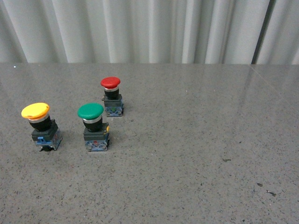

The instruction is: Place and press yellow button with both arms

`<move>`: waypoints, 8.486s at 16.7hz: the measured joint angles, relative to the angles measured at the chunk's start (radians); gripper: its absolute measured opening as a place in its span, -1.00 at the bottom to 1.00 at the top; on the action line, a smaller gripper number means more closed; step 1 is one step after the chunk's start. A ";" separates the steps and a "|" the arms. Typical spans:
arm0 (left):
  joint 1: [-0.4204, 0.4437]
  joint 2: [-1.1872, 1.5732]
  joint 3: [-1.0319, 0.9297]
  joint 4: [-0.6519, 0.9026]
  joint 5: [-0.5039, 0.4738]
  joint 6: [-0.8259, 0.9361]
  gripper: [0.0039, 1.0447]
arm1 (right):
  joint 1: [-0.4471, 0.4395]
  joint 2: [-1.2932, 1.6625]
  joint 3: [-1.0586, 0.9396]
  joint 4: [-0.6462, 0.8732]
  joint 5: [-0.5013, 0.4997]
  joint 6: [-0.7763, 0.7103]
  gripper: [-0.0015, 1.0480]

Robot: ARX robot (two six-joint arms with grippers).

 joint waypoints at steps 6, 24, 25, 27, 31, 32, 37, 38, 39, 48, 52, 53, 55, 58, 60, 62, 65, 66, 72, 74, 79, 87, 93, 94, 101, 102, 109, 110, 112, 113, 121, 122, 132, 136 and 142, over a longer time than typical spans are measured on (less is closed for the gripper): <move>0.000 0.000 0.000 0.000 0.000 0.000 0.88 | 0.000 0.000 0.000 0.000 0.000 0.000 0.87; -0.078 0.871 0.424 0.377 -0.266 0.096 0.88 | 0.000 0.000 0.000 -0.001 0.000 0.000 0.87; -0.077 0.936 0.457 0.383 -0.235 0.099 0.88 | 0.000 0.000 0.000 0.000 0.000 0.000 0.87; -0.085 1.062 0.517 0.381 -0.195 0.102 0.88 | 0.000 0.000 0.000 0.000 0.000 0.000 0.87; -0.145 1.332 0.665 0.286 -0.114 0.018 0.88 | 0.000 0.000 0.000 0.000 0.000 0.000 0.87; -0.150 1.378 0.676 0.269 -0.106 -0.023 0.88 | 0.000 0.000 0.000 0.000 0.000 0.000 0.87; -0.167 1.412 0.645 0.259 -0.104 -0.083 0.88 | 0.000 0.000 0.000 0.000 0.000 0.000 0.87; -0.166 1.423 0.641 0.258 -0.095 -0.085 0.88 | 0.000 0.000 0.000 0.000 0.000 0.000 0.87; -0.158 1.439 0.637 0.259 -0.082 -0.089 0.88 | 0.000 0.000 0.000 0.000 0.000 0.000 0.87; -0.123 1.493 0.625 0.305 -0.061 -0.093 -0.04 | 0.000 0.000 0.000 0.000 0.000 0.000 0.87; -0.234 1.261 0.795 0.167 -0.088 -0.052 -0.34 | 0.000 0.000 0.000 0.000 0.000 0.000 0.87; -0.283 1.284 0.855 0.163 -0.092 -0.050 -0.34 | 0.000 0.000 0.000 0.000 0.000 0.000 0.87; -0.391 1.429 0.993 0.139 -0.103 -0.055 -0.35 | 0.000 0.000 0.000 0.000 0.000 0.000 0.87; -0.468 1.617 1.100 0.125 -0.103 -0.082 -0.35 | 0.000 0.000 0.000 0.000 0.000 0.000 0.87; -0.480 1.645 1.116 0.122 -0.102 -0.089 -0.35 | 0.000 0.000 0.000 0.000 0.000 0.000 0.87; -0.494 1.676 1.135 0.124 -0.106 -0.101 -0.35 | 0.000 0.000 0.000 0.000 0.000 0.000 0.87; -0.535 1.753 1.171 0.131 -0.113 -0.150 -0.35 | 0.000 0.000 0.000 0.000 0.000 0.000 0.87; -0.543 1.773 1.173 0.130 -0.117 -0.167 -0.35 | 0.000 0.000 0.000 0.000 0.000 0.000 0.87; -0.553 1.853 1.172 0.153 -0.117 -0.246 -0.35 | 0.000 0.000 0.000 0.000 0.000 0.000 0.87; -0.551 1.876 1.172 0.151 -0.100 -0.264 -0.35 | 0.000 0.000 0.000 -0.001 0.000 0.000 0.87; -0.538 1.906 1.189 0.106 -0.040 -0.259 -0.35 | 0.000 0.000 0.000 -0.001 0.000 0.000 0.87; -0.537 1.929 1.239 0.084 -0.004 -0.227 0.60 | 0.000 0.000 0.000 0.000 0.000 0.000 0.87; -0.541 1.929 1.153 0.455 -0.149 -0.114 0.88 | 0.000 0.000 0.000 0.000 0.000 0.000 0.87; -0.544 1.931 1.134 0.552 -0.195 -0.071 0.88 | 0.000 0.000 0.000 0.000 0.000 0.000 0.87; -0.229 1.410 0.248 1.156 -0.243 -0.002 -0.97 | 0.000 0.000 0.000 0.000 0.000 0.000 0.87; -0.212 1.375 0.208 1.138 -0.229 -0.002 -0.97 | 0.000 0.000 0.000 0.000 0.000 0.000 0.87; -0.141 1.151 0.101 1.036 -0.144 -0.002 -0.97 | 0.000 0.000 0.000 0.000 0.000 0.000 0.87; -0.138 1.143 0.097 1.030 -0.141 -0.002 -0.97 | 0.000 0.000 0.000 0.000 0.000 0.000 0.87; -0.126 1.104 0.079 0.999 -0.131 -0.002 -0.97 | 0.000 0.000 0.000 0.000 0.000 0.000 0.87; -0.111 1.045 0.059 0.960 -0.117 -0.002 -0.97 | 0.000 0.000 0.000 0.000 0.000 0.000 0.87; -0.003 0.661 0.000 0.649 0.001 -0.002 -0.97 | 0.000 0.000 0.000 0.000 0.000 0.000 0.87; -0.003 0.617 0.000 0.616 0.001 -0.002 -0.97 | 0.000 0.000 0.000 0.000 0.000 0.000 0.87; -0.003 0.299 0.000 0.315 0.001 -0.002 -0.97 | 0.000 0.000 0.000 0.000 0.000 0.000 0.87; -0.003 0.222 0.000 0.238 0.001 -0.002 -0.97 | 0.000 0.000 0.000 0.000 0.000 0.000 0.87; -0.003 0.035 0.000 -0.006 0.002 -0.002 -0.97 | 0.000 0.000 0.000 0.000 0.000 0.000 0.87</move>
